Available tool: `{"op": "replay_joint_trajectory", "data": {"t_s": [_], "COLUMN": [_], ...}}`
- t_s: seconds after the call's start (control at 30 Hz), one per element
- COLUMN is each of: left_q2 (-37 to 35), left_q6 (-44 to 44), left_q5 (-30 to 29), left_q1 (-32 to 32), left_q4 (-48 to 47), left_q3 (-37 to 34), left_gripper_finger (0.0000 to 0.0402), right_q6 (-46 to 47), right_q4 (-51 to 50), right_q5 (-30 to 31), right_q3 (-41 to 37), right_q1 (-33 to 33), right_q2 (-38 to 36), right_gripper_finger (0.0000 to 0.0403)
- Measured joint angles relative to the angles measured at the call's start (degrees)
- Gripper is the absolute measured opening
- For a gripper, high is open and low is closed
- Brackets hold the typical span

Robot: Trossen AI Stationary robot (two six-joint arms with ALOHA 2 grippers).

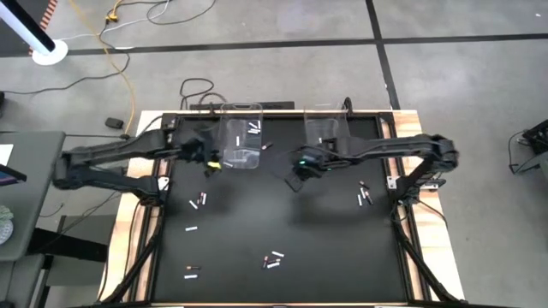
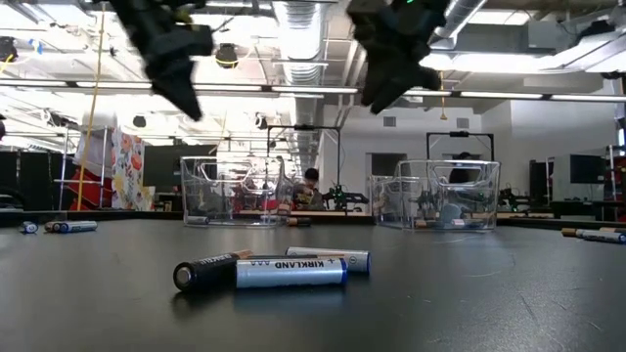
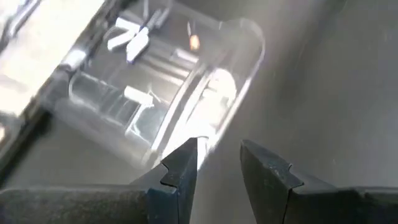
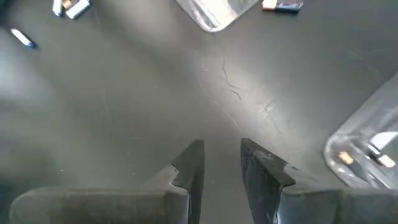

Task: Sort batteries
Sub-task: Put the black battery into the right transparent bin

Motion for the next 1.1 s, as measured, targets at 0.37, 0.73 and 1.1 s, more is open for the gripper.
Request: {"op": "replay_joint_trajectory", "data": {"t_s": [0.37, 0.73, 1.1], "left_q2": [24.5, 41.8, 50.3], "left_q6": [9.2, 10.9, 12.1], "left_q5": [-0.1, 1.3, 1.3], "left_q1": [0.1, 2.2, 3.9], "left_q4": [1.2, -9.1, -8.6], "left_q3": [23.6, 44.4, 47.4], "left_gripper_finger": [0.0116, 0.0185, 0.0207], "right_q6": [-2.2, -4.7, -4.1], "right_q4": [3.0, 3.0, 3.0], "right_q5": [0.0, -0.2, -0.4], "right_q3": [-8.7, -10.7, -10.7], "right_q1": [0.0, 0.1, 1.5], "right_q2": [-5.3, -5.3, -5.3], "right_gripper_finger": [0.0119, 0.0119, 0.0119]}}
